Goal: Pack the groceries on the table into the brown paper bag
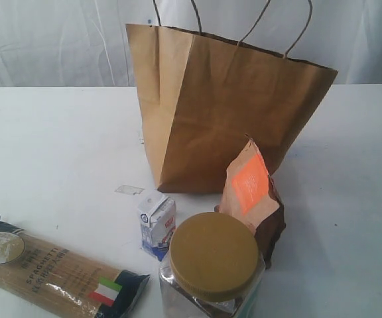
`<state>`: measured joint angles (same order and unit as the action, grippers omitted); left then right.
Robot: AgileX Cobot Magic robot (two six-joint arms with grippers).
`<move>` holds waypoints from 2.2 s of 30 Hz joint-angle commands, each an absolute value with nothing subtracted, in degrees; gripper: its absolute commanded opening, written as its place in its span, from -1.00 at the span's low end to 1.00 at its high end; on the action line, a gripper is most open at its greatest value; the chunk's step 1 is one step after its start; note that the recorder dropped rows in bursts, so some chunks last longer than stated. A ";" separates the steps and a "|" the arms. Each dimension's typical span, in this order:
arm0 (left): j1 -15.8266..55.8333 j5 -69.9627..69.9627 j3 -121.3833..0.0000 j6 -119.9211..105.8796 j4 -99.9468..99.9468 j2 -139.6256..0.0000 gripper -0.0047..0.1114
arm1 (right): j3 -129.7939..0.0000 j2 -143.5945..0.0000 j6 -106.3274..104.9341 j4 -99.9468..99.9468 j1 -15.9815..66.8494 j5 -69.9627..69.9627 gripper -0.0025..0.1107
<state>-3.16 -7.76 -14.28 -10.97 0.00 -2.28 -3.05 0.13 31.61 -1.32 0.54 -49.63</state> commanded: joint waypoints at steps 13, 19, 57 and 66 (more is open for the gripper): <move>-3.19 -4.73 -13.66 -8.79 0.00 -2.41 -0.92 | -63.71 -72.05 -4.32 -7.34 2.70 44.85 -0.96; -3.19 -4.73 -13.66 -8.79 0.00 -2.41 -0.92 | -95.58 -95.58 -11.46 9.56 0.22 56.73 -0.96; -3.19 -7.32 -13.66 -8.79 0.00 -2.41 -0.92 | -117.81 -114.69 -48.85 39.07 8.03 67.57 -0.07; -3.19 -7.32 -13.66 -8.79 0.00 -2.41 -0.92 | -115.13 -115.42 -49.08 38.81 8.03 63.39 -0.07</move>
<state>-3.16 -7.12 -13.74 -9.50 0.00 -2.28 -116.65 -114.66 -48.15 38.85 7.97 65.51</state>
